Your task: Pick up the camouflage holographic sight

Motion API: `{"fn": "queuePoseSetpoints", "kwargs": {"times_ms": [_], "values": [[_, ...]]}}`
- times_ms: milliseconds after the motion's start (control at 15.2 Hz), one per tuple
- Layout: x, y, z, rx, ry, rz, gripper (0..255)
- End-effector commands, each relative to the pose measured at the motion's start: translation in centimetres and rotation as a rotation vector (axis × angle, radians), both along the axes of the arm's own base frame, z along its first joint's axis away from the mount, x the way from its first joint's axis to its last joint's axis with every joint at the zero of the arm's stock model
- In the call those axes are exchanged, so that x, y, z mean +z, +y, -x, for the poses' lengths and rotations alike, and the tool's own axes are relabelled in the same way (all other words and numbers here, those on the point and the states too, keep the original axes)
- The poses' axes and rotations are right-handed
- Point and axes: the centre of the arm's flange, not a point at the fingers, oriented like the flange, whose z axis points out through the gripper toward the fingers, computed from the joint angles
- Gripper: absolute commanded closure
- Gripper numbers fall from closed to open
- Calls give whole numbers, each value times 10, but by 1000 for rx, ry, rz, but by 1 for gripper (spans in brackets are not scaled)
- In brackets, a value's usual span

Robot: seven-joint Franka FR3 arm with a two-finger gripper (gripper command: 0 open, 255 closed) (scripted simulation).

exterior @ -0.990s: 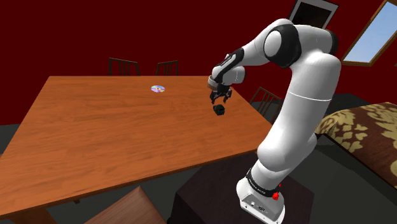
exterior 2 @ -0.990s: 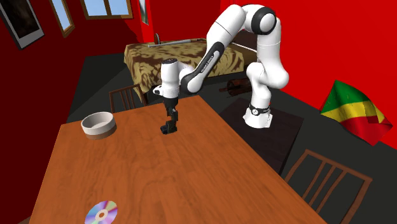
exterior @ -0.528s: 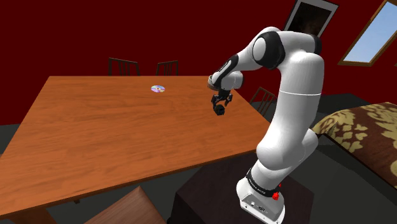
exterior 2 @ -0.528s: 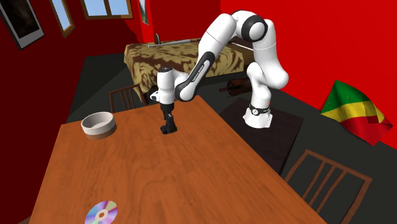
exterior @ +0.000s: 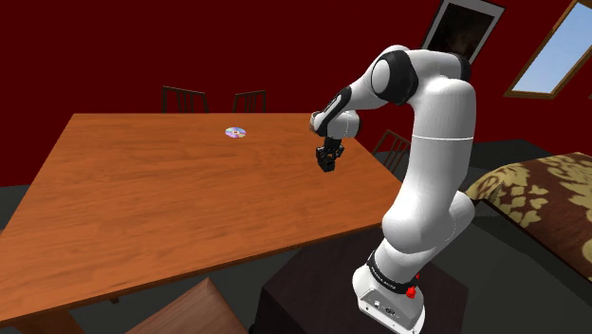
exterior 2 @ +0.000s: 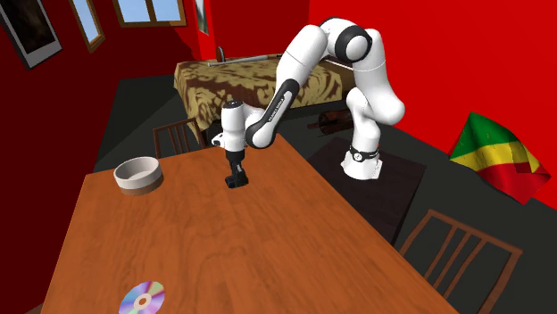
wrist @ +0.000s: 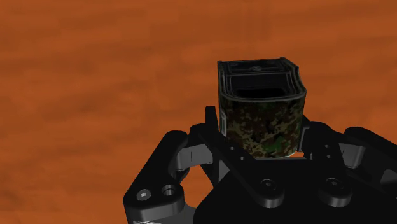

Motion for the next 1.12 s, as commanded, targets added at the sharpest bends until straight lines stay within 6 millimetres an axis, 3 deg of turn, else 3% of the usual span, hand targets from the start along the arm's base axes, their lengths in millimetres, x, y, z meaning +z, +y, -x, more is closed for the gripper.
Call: {"fn": "queuePoseSetpoints", "kwargs": {"times_ms": [0, 396, 1056], "values": [[0, 0, 0, 0, 0, 0, 255], [0, -1, 0, 0, 0, 0, 255], [53, -1, 0, 0, 0, 0, 255]]}}
